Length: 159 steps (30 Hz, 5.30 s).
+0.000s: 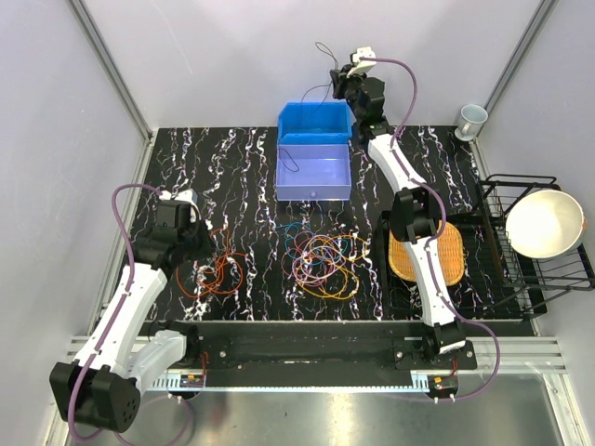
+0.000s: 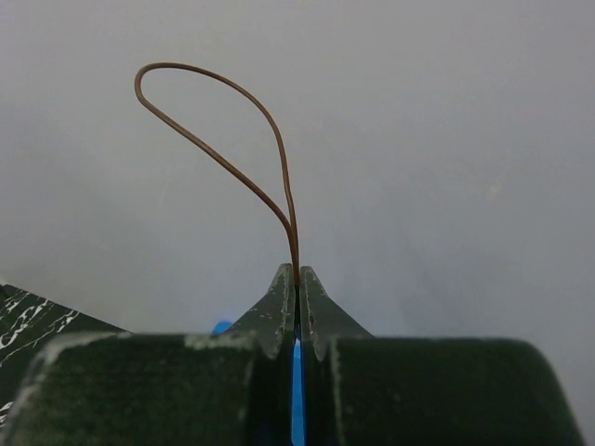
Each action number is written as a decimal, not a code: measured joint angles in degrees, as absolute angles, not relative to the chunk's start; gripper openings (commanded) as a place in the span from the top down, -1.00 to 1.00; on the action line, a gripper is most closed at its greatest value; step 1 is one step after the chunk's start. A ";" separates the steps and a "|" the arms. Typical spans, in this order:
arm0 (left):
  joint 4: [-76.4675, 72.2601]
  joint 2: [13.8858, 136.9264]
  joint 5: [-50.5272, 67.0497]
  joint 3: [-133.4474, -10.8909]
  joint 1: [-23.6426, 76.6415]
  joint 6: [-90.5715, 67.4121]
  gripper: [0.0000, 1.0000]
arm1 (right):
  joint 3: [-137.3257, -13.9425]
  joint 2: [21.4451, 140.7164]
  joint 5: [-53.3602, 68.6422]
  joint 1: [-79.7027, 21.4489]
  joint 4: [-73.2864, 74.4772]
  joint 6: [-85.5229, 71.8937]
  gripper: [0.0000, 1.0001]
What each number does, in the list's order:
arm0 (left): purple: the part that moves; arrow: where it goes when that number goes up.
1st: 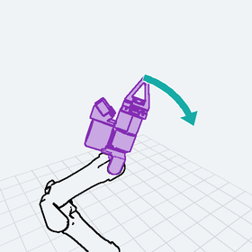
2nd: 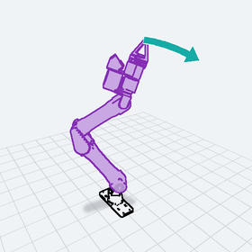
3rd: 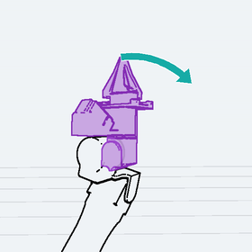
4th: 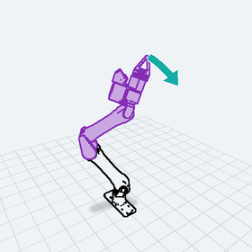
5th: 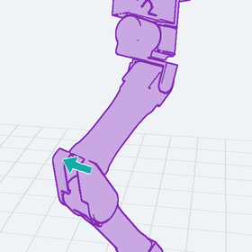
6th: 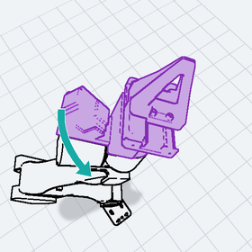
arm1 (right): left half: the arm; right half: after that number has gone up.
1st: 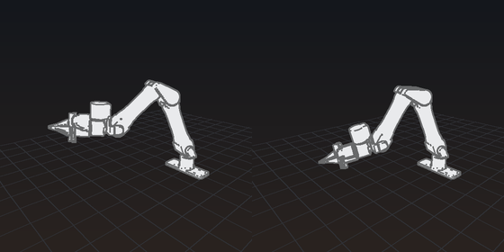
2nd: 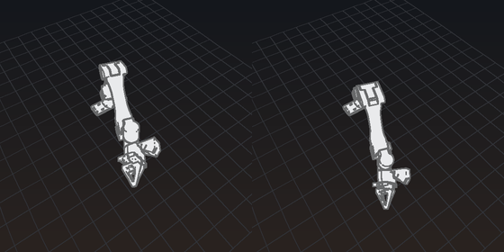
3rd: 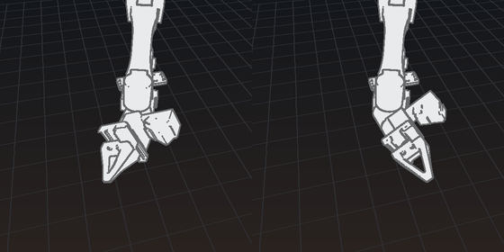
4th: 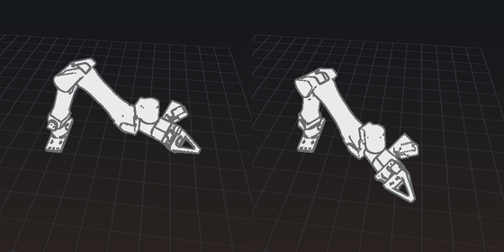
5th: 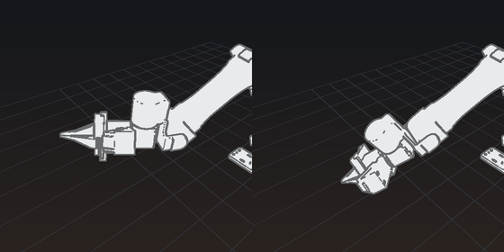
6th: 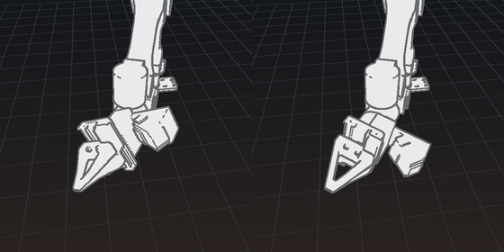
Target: Untangle the cables
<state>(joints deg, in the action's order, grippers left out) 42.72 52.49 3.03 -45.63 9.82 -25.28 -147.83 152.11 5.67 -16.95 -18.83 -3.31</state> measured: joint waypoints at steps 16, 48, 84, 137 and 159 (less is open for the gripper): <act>42.72 52.47 2.76 -45.63 9.82 -25.28 1.00 | -127.68 122.13 11.46 -21.69 -13.98 -6.98 1.00; 42.72 51.75 2.74 -45.63 9.82 -25.28 1.00 | -98.45 113.01 6.44 -25.61 -8.58 -13.37 1.00; 42.65 51.75 2.76 -45.63 9.82 -25.28 1.00 | -109.32 124.60 -15.75 -26.20 7.42 -21.04 1.00; 42.37 48.45 2.59 -45.63 9.82 -25.28 1.00 | -84.86 98.19 3.14 -27.79 25.19 -32.25 -0.29; 35.09 62.26 37.52 -63.00 13.54 -20.91 1.00 | -61.80 76.05 30.02 -32.16 -5.65 -33.69 -0.35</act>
<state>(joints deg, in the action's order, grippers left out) 35.09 62.26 37.52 -63.00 13.54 -20.91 -61.80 76.05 30.02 -32.16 -5.65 -33.69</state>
